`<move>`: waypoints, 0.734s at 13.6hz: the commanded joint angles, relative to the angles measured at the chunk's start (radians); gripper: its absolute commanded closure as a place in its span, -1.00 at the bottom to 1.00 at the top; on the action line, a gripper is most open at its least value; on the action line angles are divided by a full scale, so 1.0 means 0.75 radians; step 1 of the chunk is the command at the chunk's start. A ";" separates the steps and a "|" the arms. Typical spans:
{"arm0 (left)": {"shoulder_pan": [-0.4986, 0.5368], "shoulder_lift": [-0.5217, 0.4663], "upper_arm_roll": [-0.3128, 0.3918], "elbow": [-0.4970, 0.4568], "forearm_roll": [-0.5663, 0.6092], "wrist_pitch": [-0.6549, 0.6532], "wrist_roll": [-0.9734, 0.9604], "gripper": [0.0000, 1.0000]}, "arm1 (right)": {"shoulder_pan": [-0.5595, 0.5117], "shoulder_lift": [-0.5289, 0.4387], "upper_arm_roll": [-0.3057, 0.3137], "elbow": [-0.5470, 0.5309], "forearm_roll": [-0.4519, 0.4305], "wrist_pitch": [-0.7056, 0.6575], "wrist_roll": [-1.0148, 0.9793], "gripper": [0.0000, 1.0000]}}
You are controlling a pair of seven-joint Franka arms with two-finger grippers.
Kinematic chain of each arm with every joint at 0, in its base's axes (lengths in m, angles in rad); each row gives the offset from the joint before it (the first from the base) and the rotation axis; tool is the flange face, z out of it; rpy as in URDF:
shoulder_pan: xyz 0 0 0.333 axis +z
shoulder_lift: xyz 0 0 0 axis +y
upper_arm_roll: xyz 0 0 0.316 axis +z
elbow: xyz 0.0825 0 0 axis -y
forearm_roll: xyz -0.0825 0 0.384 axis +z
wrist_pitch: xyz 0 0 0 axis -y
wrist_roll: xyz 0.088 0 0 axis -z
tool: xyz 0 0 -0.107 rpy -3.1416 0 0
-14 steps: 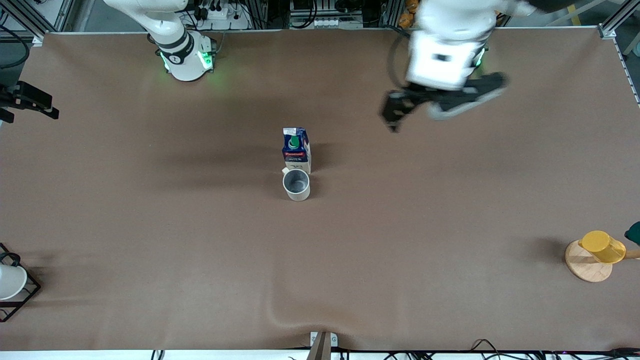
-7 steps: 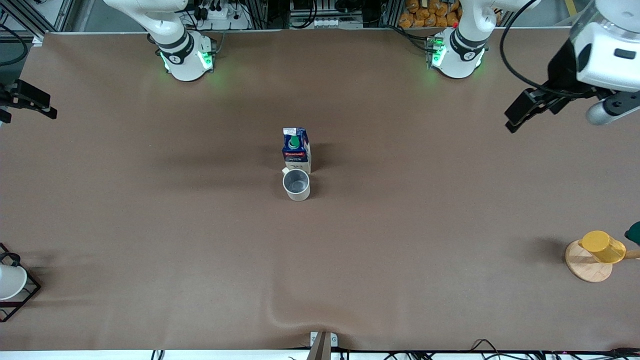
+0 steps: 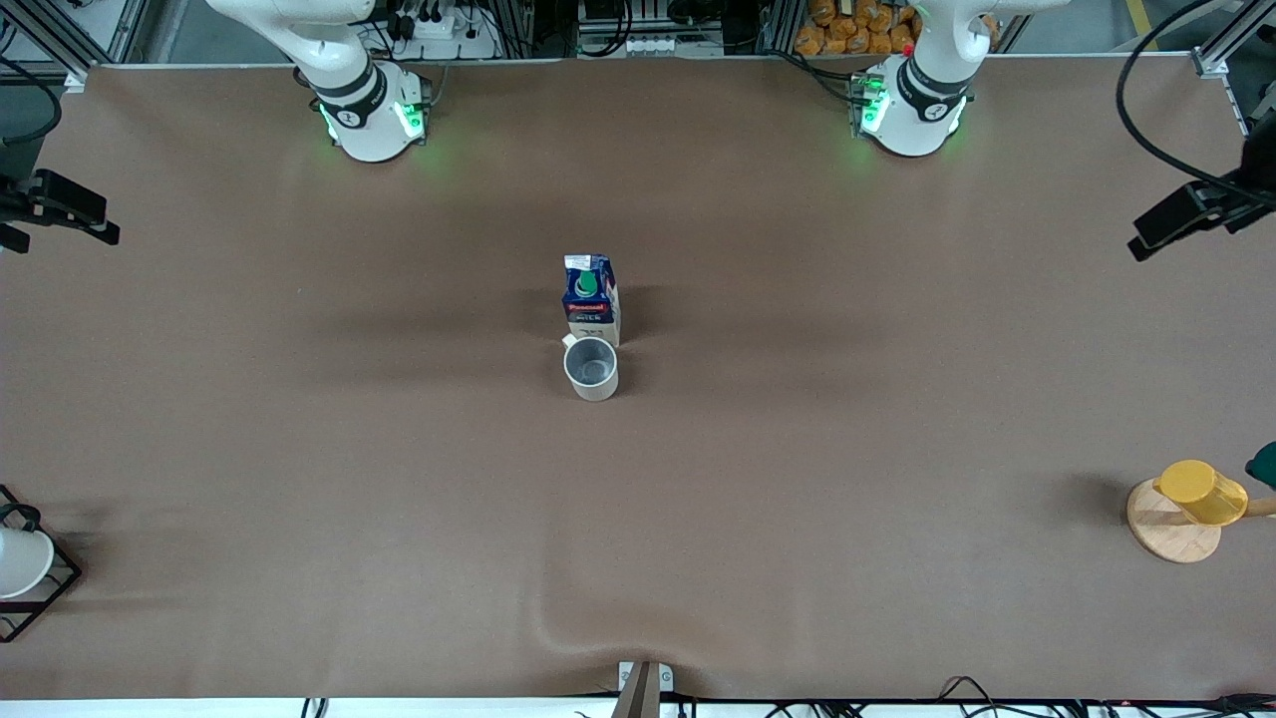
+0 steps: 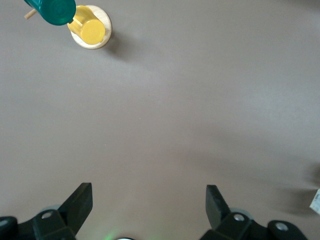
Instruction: Place milk next to cup
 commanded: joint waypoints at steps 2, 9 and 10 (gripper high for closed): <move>0.033 -0.147 -0.033 -0.211 -0.036 0.124 0.106 -1.00 | -0.009 0.019 0.007 0.046 -0.003 -0.020 0.001 -1.00; -0.033 -0.149 -0.023 -0.175 -0.031 0.103 0.231 -1.00 | -0.007 0.021 0.007 0.046 -0.003 -0.018 0.003 -1.00; -0.039 -0.151 -0.023 -0.173 -0.034 0.083 0.231 -1.00 | -0.009 0.021 0.007 0.046 -0.003 -0.018 0.005 -1.00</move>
